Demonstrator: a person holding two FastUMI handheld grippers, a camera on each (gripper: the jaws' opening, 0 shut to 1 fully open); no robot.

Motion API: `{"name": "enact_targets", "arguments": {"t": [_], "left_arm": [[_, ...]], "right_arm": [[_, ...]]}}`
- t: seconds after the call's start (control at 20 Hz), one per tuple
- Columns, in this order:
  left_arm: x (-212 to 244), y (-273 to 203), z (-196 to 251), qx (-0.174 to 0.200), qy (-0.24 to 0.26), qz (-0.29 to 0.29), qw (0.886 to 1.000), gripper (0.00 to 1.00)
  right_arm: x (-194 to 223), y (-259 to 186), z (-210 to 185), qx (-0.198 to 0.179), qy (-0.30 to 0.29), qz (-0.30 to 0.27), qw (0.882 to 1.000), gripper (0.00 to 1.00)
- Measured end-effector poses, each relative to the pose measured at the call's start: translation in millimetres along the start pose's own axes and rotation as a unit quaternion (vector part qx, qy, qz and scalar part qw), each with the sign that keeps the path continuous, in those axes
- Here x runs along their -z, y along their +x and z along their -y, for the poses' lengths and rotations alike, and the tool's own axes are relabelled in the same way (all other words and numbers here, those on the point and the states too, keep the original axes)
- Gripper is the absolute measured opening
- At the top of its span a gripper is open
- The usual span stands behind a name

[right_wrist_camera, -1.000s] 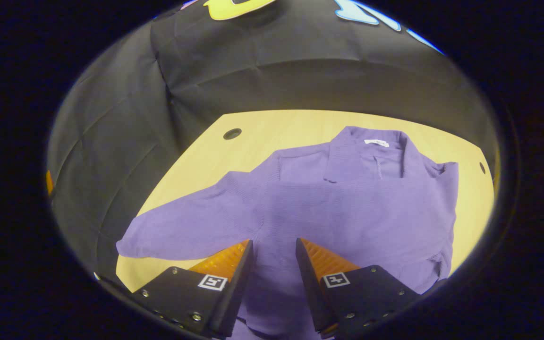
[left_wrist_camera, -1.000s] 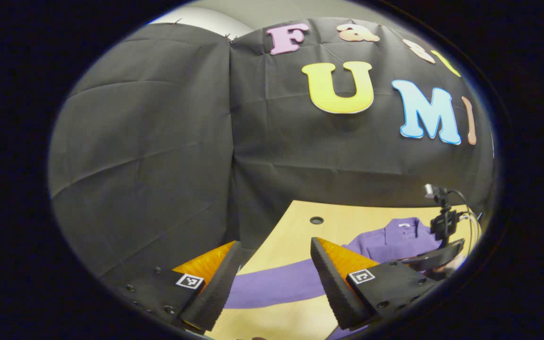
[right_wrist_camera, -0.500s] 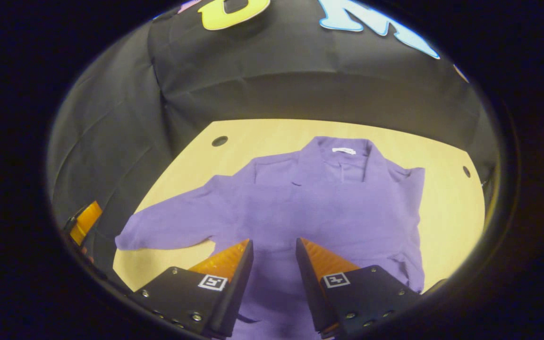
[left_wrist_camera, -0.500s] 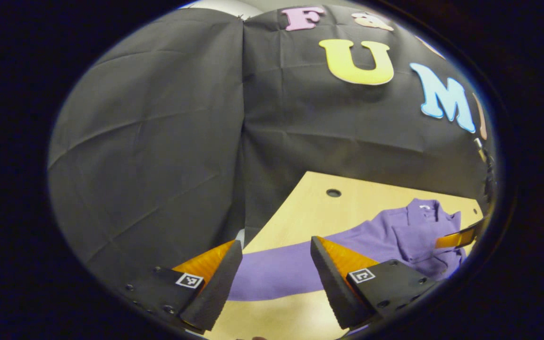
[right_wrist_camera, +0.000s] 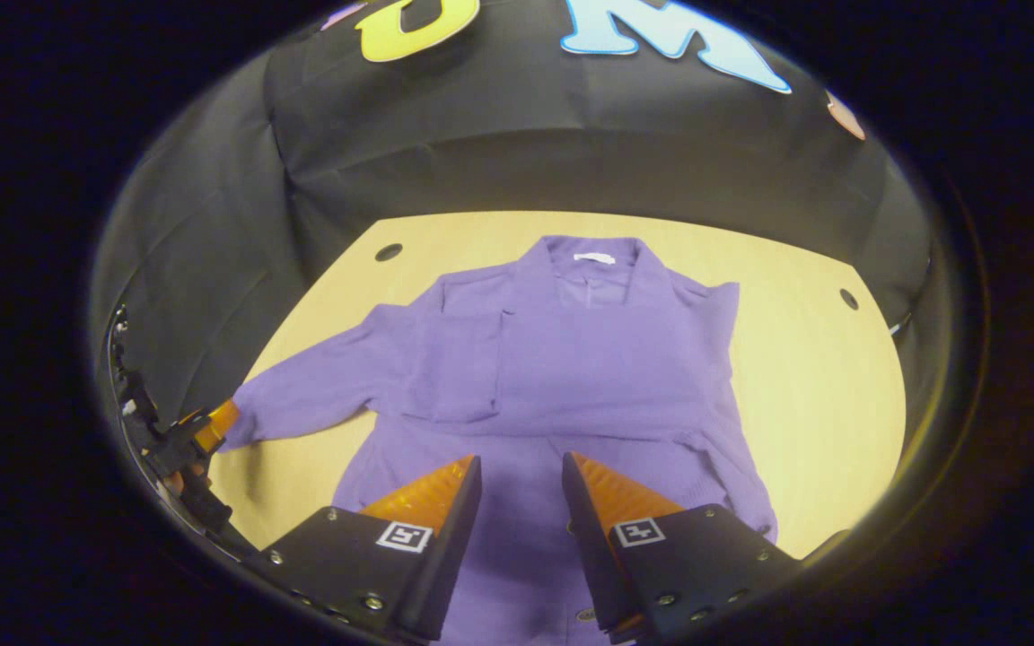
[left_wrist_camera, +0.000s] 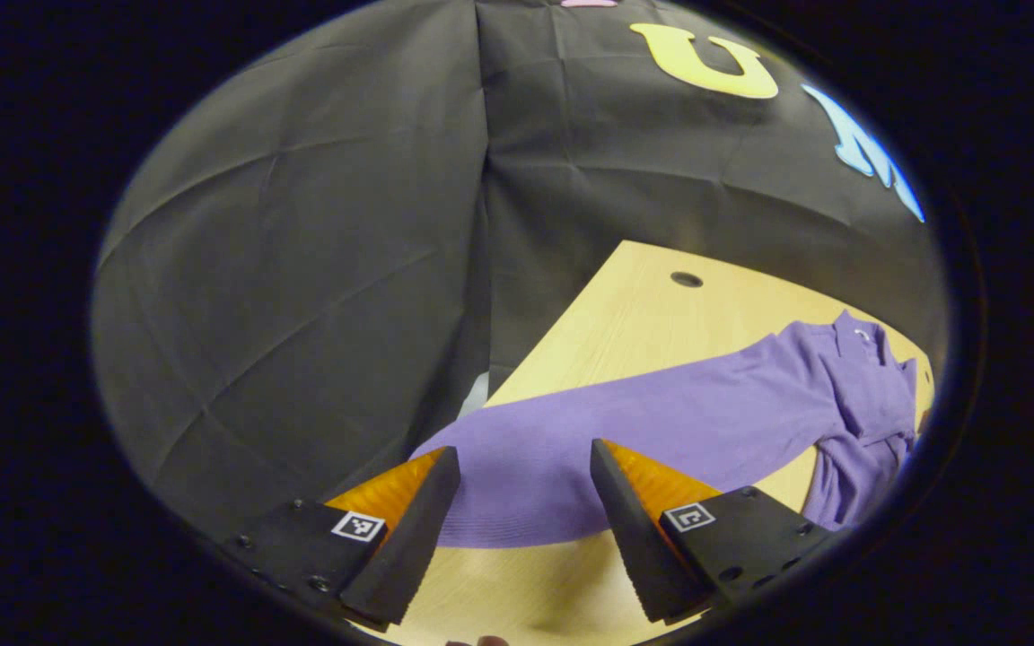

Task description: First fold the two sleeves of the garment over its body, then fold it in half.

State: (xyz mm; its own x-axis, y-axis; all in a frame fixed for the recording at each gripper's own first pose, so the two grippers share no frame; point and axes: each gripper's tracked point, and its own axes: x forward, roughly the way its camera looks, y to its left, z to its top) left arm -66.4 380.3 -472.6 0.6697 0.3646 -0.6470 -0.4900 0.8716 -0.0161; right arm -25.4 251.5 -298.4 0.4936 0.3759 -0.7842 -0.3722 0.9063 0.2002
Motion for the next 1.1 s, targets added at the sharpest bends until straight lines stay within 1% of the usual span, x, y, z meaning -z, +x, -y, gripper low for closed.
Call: {"name": "enact_targets", "arguments": {"t": [0.25,0.3,0.4,0.45,0.55,0.6,0.75,0.8,0.85,0.9,0.95,1.1], "left_arm": [[26,15,-5,-0.01,0.002,-0.033,0.999,1.0],[26,15,-3,-0.008,0.002,-0.031,0.999,0.98],[26,15,1,0.004,-0.009,-0.032,0.999,0.96],[26,16,1,0.003,-0.009,-0.033,0.999,0.96],[26,17,8,0.008,-0.004,-0.036,0.999,0.91],[25,19,12,0.008,0.0,-0.036,0.999,0.79],[25,22,22,0.006,-0.002,-0.033,0.999,0.63],[28,24,26,0.019,-0.005,-0.032,0.999,0.57],[24,22,28,0.02,0.002,-0.037,0.999,0.47],[23,22,29,0.024,0.005,-0.04,0.999,0.4],[20,20,32,0.03,-0.006,-0.035,0.999,0.32],[23,25,32,0.014,0.01,-0.041,0.999,0.09]], "right_arm": [[16,-12,19,0.014,0.026,-0.01,1.0,0.59],[16,-15,24,0.018,0.032,-0.009,0.999,0.59],[15,-18,27,0.02,0.039,-0.005,0.999,0.59],[14,-20,30,0.022,0.041,-0.003,0.999,0.59],[18,-22,33,0.024,0.046,-0.005,0.999,0.59],[21,-21,35,0.026,0.05,-0.007,0.998,0.59],[31,-25,44,0.03,0.065,-0.011,0.997,0.59],[34,-27,48,0.032,0.069,-0.012,0.997,0.59],[35,-28,51,0.032,0.071,-0.012,0.997,0.59],[35,-29,53,0.033,0.073,-0.012,0.997,0.59],[36,-29,55,0.034,0.075,-0.01,0.997,0.59],[37,-34,62,0.034,0.079,-0.007,0.996,0.59]]}}
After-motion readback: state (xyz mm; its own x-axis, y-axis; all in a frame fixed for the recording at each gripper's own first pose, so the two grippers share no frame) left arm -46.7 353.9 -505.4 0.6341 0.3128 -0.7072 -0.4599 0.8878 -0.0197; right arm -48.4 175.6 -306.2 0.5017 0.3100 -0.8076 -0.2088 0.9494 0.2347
